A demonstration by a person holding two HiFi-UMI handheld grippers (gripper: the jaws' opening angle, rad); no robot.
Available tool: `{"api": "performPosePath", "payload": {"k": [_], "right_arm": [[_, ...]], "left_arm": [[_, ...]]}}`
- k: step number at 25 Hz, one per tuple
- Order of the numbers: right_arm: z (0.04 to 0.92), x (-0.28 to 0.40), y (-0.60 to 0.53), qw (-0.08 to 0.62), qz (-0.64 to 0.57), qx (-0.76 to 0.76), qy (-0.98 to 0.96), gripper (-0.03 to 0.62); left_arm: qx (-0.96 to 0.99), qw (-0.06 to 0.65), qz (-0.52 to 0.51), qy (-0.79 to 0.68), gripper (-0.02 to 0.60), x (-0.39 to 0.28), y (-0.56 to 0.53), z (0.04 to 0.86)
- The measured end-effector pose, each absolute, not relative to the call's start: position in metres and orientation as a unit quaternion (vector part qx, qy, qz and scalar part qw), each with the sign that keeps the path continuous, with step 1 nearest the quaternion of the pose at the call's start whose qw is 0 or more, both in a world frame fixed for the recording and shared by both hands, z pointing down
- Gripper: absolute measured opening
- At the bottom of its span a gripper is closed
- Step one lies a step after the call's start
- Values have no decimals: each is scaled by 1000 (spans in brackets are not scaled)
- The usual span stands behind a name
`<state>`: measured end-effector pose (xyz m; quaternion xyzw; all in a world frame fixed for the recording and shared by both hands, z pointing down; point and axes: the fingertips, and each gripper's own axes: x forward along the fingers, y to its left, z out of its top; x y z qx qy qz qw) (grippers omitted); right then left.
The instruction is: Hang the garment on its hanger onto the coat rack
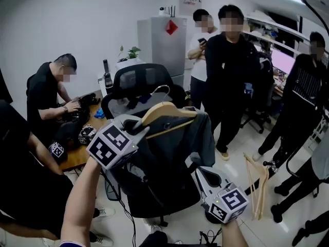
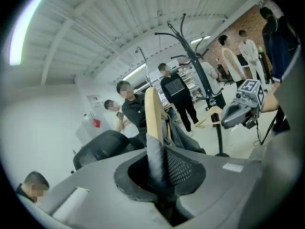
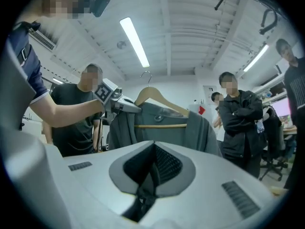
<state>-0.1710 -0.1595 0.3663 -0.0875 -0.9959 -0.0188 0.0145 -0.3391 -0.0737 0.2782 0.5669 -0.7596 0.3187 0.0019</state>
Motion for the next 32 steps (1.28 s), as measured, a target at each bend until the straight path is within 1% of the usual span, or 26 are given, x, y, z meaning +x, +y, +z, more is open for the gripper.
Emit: {"api": "performPosePath", "payload": {"k": [8,13,18,23,32], "right_arm": [[320,-113,-150,-19,-41,-52,-998,5],[291,-78,-145,-39,-65,11,-997,5],[250,-27,-130,-65,-106,94,-988,5],[222,30,-120,-86,-129,165,-974,5],[209,121,-125,-85,-149,258,-951,5]], "left_arm": [[581,-64,358,-729,49,-286,-86,199],[623,-113,361,-685,49,-250,-99,163],[673,-173,347,-630,49,-206,-110,132],[718,-221,332,-570,49,-149,-121,103],[797,-265,289,-460,51,-30,-156,69]]}}
